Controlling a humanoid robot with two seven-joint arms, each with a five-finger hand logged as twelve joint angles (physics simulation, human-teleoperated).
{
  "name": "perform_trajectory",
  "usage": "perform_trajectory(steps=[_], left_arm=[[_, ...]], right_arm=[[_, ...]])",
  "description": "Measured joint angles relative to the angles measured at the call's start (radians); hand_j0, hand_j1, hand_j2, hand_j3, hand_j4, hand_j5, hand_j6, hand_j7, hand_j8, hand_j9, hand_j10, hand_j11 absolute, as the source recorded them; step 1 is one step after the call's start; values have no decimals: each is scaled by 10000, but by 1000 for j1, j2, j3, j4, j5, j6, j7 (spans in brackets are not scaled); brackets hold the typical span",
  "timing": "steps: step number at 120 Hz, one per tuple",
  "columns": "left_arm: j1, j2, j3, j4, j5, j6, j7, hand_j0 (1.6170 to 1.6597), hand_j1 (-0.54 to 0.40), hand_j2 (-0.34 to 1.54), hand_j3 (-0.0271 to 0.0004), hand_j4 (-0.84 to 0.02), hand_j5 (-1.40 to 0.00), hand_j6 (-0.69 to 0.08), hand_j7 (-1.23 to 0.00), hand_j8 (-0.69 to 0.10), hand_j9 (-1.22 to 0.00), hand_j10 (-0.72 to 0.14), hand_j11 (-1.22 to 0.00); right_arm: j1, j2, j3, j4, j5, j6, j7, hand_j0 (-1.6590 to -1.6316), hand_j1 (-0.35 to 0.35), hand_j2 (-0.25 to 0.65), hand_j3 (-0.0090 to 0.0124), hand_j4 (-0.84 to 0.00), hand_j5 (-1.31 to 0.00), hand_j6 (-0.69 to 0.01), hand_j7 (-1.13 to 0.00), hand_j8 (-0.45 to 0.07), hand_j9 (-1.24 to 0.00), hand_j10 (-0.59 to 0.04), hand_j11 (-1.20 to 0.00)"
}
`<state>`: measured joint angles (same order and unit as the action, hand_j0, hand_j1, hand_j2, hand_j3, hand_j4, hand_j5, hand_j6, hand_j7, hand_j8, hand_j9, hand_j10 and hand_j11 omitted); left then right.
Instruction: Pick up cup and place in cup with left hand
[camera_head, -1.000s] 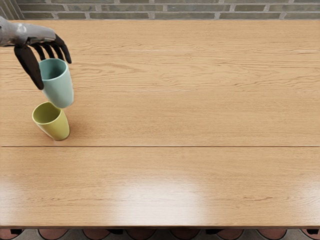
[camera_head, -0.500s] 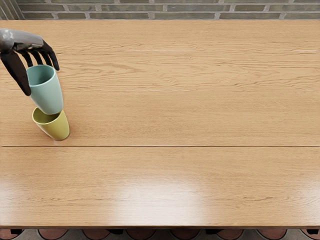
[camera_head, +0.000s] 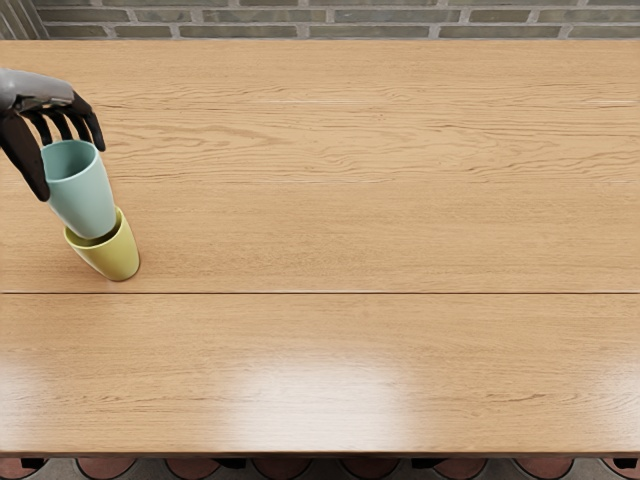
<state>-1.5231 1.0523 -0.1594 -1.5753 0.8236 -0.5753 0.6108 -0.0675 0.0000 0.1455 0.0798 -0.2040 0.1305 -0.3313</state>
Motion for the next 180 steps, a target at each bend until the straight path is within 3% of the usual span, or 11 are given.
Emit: perform_trajectory(steps=[180], left_arm=[[75, -34, 2, 25, 40, 69, 0, 16572, -1399, 2648, 0, -4799, -6404, -3632, -6243, -3714, -6360, -4822, -6363]], right_arm=[[2, 0, 0, 0, 0, 0, 0, -16581, -3491, 1, 0, -5, -1, -7, 0, -6, -1, -4, 0]])
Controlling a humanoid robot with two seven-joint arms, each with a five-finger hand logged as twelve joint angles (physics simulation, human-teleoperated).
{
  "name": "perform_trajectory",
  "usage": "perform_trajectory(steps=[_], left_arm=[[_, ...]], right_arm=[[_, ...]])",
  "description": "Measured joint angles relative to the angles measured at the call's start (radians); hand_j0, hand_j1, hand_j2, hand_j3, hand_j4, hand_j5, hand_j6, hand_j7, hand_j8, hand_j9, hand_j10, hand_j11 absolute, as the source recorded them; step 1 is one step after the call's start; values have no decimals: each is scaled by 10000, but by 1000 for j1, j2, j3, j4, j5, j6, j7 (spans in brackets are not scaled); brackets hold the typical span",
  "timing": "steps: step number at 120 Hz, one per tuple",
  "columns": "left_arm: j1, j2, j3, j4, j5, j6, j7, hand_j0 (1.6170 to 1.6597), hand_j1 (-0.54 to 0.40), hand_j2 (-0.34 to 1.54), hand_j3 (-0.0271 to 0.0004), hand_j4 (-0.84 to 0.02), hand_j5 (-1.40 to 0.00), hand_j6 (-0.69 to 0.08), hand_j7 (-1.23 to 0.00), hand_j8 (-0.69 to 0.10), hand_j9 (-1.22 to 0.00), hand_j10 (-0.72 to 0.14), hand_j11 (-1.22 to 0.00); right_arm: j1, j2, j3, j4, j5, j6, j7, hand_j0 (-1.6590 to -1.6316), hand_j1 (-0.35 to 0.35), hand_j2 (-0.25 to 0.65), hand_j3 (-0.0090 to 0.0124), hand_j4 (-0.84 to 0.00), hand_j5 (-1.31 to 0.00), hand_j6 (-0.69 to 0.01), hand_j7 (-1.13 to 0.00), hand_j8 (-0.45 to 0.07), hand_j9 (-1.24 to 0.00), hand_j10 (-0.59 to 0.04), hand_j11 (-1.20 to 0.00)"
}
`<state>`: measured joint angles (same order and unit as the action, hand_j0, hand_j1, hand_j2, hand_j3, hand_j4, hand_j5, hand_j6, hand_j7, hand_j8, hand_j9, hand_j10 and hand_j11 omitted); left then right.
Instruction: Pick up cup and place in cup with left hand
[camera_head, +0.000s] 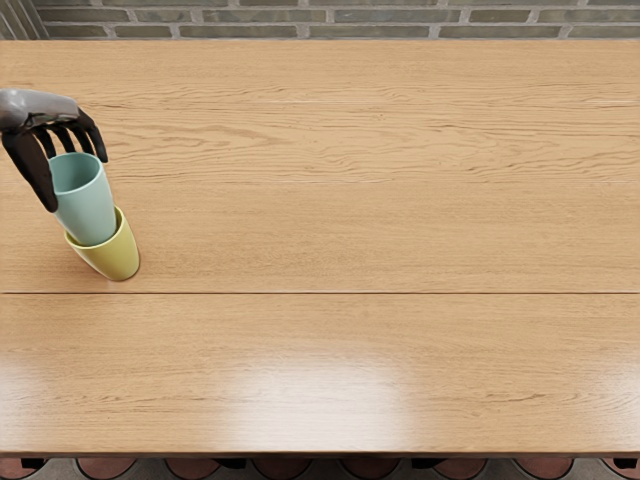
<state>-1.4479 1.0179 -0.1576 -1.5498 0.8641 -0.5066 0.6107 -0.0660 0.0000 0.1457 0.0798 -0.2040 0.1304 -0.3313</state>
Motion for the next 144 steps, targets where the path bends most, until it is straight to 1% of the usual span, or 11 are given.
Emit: perform_trajectory(steps=[14, 31, 35, 45, 54, 64, 75, 110, 119, 128, 144], left_arm=[[5, -7, 0, 2, 10, 9, 0, 16572, -1397, 2521, 0, -4812, -6379, -3605, -6292, -3581, -6359, -4818, -6364], [14, -12, 0, 8, 20, 14, 0, 16575, -1354, 2574, 0, -4690, -6178, -3655, -6113, -3658, -6165, -4692, -6169], [14, -12, 0, 9, 21, 14, 0, 16576, -1142, 2278, 0, -4423, -5816, -3546, -5760, -3548, -5804, -4425, -5807], [14, -13, -1, 15, 19, 16, 0, 16577, 72, 1582, 0, -3245, -4249, -2667, -4211, -2668, -4239, -3246, -4240], [14, -12, -1, 19, 17, 16, 0, 16578, 906, 1140, 0, -2454, -3190, -2058, -3162, -2058, -3181, -2453, -3181], [14, -13, -2, 20, 15, 17, 0, 16579, 1535, 805, 0, -1861, -2390, -1603, -2370, -1602, -2381, -1857, -2381], [14, -18, -5, 24, 12, 18, 0, 16579, 1986, 564, 0, -1437, -1816, -1279, -1802, -1276, -1808, -1430, -1807], [14, -66, -22, 55, -37, 13, 0, 16580, 2819, 198, 0, -670, -793, -645, -787, -640, -786, -659, -784], [15, -64, -23, 67, -111, 6, 0, 16580, 2914, 159, 0, -581, -678, -569, -672, -564, -671, -571, -669], [14, -64, -27, 84, -204, -28, 0, 16580, 2988, 130, 0, -512, -588, -508, -583, -503, -581, -501, -579], [14, -58, -65, 98, -306, -77, 0, 16580, 3073, 95, 0, -429, -483, -433, -479, -428, -477, -418, -475]], right_arm=[[0, 0, 0, 0, 0, 0, 0, -16581, -3491, 1, 0, -5, -1, -8, 0, -6, -1, -4, 0], [0, 0, -1, 0, 0, 0, 0, -16581, -3491, 1, 0, -5, -1, -7, 0, -6, -1, -4, 0], [0, 0, -1, 0, 0, 0, 0, -16581, -3491, 1, 0, -5, -1, -7, 0, -6, -1, -4, 0], [0, 0, 0, 0, 0, 0, 0, -16581, -3491, 1, 0, -5, -1, -7, 0, -6, -1, -4, 0], [0, 0, 0, 0, 0, 0, 0, -16581, -3491, 1, 0, -5, -1, -8, 0, -6, -1, -4, 0], [0, 0, 0, 0, 0, 0, 0, -16581, -3491, 1, 0, -5, -1, -8, 0, -6, -1, -4, 0], [0, 0, 0, 0, 0, 0, 0, -16581, -3491, 1, 0, -5, -1, -8, 0, -6, -1, -4, 0], [0, 0, -1, 0, 0, 0, 0, -16581, -3491, 1, 0, -5, -1, -8, 0, -6, -1, -4, 0], [0, 0, -1, 0, 0, 0, 0, -16581, -3491, 1, 0, -5, -1, -8, 0, -6, -1, -4, 0], [0, 0, -1, 0, 0, 0, 0, -16581, -3491, 1, 0, -5, -1, -8, 0, -6, -1, -4, 0], [0, 0, -1, 0, 0, 0, 0, -16581, -3491, 1, 0, -5, -1, -8, 0, -6, -1, -4, 0]])
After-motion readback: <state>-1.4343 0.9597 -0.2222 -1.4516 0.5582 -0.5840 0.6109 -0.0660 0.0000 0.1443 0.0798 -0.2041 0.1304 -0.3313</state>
